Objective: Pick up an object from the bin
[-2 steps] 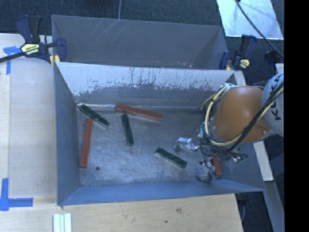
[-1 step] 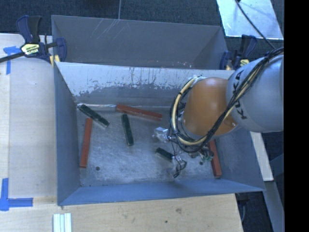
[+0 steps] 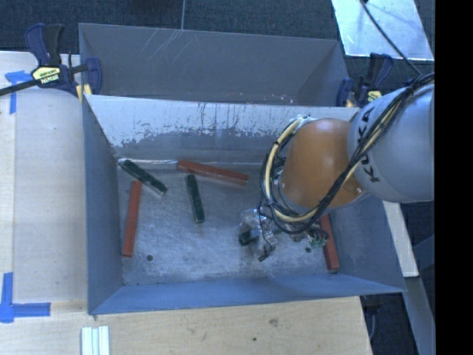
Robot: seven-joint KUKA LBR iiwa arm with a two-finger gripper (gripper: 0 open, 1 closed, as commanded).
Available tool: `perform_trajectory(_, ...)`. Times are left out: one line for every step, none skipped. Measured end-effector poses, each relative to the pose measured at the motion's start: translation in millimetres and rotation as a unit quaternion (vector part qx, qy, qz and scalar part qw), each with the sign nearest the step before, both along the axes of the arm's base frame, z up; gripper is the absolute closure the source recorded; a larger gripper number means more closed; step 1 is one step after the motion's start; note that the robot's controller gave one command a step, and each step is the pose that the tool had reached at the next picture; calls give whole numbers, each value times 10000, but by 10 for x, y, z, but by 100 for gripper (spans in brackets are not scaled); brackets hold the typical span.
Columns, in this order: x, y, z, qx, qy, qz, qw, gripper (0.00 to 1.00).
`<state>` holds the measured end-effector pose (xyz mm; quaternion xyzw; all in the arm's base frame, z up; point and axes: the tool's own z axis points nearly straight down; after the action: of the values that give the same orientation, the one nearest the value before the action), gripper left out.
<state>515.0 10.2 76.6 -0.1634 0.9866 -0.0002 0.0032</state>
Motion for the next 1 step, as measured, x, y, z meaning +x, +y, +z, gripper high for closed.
perform_trajectory(512, 160, 1180, 3, -37, -276, 9996, 100)
